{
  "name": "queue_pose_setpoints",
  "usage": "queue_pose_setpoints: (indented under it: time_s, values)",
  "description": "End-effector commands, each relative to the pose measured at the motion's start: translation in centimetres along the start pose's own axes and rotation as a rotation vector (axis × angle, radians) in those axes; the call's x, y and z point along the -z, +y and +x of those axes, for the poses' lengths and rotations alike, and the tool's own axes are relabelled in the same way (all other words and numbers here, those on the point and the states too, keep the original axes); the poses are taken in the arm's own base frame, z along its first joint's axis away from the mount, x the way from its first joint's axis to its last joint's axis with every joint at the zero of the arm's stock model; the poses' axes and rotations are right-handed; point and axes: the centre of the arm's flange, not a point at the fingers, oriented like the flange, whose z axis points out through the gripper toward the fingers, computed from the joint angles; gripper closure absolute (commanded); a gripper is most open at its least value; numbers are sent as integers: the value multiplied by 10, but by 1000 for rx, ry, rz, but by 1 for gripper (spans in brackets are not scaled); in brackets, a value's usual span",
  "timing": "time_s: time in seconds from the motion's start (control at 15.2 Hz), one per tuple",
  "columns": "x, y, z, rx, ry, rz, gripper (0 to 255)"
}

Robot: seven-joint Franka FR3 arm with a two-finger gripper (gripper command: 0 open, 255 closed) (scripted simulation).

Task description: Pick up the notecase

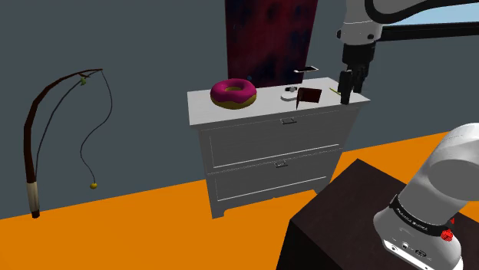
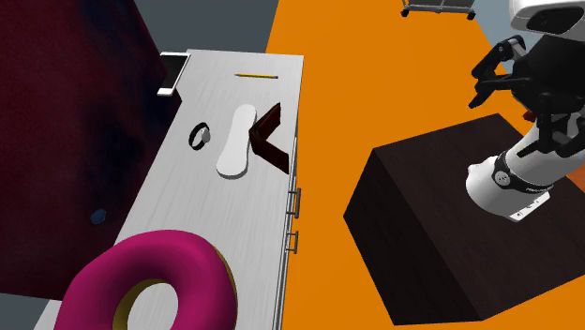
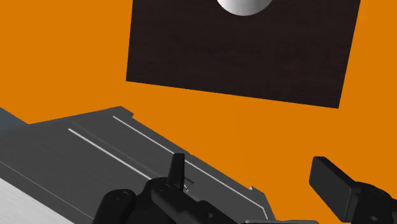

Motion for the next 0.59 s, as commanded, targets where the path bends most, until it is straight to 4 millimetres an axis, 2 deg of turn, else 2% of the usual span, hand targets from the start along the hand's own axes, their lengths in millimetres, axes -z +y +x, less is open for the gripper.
queue_pose_setpoints:
  time_s: [0.0, 0.53]
  values:
    - [0, 0, 0, 0, 0, 0, 0]
    - [-29, 84, 53, 143, 33, 4, 0]
